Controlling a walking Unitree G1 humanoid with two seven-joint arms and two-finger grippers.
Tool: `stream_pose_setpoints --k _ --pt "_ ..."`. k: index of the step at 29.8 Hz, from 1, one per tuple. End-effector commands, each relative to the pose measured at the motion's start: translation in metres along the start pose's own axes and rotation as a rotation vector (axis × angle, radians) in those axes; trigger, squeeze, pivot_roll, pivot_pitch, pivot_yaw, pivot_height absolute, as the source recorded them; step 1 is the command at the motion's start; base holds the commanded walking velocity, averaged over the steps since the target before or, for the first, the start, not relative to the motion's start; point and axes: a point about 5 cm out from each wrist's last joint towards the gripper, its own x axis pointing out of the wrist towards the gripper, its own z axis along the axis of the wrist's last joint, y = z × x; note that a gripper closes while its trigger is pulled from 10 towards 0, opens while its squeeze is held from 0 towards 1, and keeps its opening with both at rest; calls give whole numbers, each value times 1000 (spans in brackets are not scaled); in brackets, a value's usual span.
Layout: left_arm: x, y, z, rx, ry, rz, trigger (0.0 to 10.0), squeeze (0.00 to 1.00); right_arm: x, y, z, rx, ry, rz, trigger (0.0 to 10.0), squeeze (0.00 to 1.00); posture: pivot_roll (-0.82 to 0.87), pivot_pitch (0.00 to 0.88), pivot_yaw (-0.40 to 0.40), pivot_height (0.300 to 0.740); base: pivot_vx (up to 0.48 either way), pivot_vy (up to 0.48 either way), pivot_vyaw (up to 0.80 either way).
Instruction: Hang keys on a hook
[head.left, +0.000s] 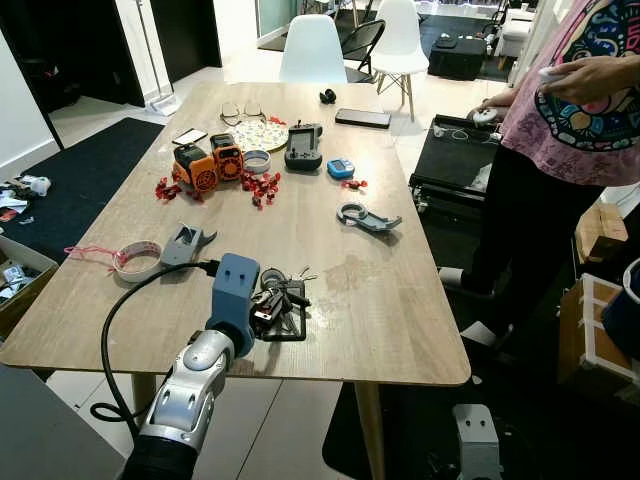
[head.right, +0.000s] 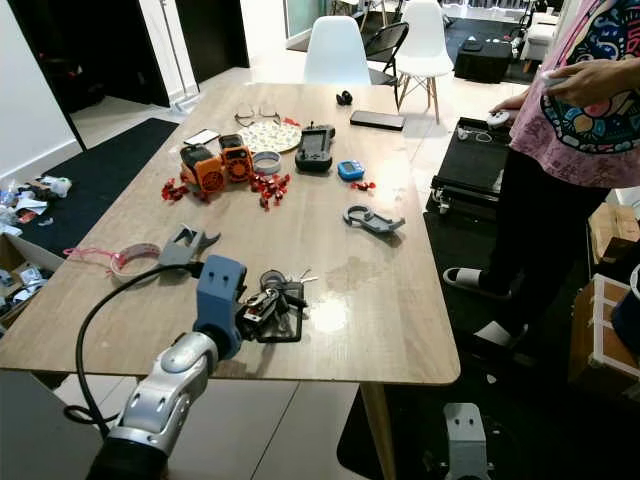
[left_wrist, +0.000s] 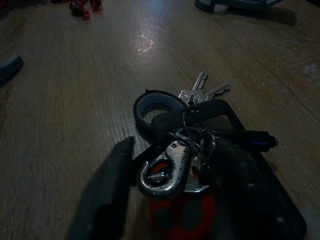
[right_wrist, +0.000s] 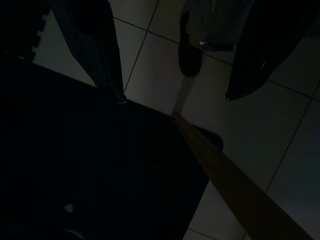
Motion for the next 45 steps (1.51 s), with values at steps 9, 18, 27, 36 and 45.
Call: stream_pose_setpoints --k 9,18,27,36,45 --pt "-1 -1 -6 10 36 -11 10000 0 -1 -1 -4 6 21 -3 10000 0 26 54 6 740 0 0 0" --pt "-1 -3 -6 68 23 -25 10000 0 -1 -1 -3 5 22 -3 10000 0 25 53 7 740 0 0 0" --pt "-2 -5 7 -21 -49 -74 10000 1000 -1 -1 -3 5 22 -4 10000 0 25 53 5 740 0 0 0" --pt "11 -1 14 -146 -47 -56 10000 0 0 -1 -1 5 18 0 10000 0 21 56 5 740 0 0 0" --pt "15 7 16 -150 -44 -30 10000 0 0 -1 -2 4 19 0 10000 0 18 55 5 740 0 0 0"
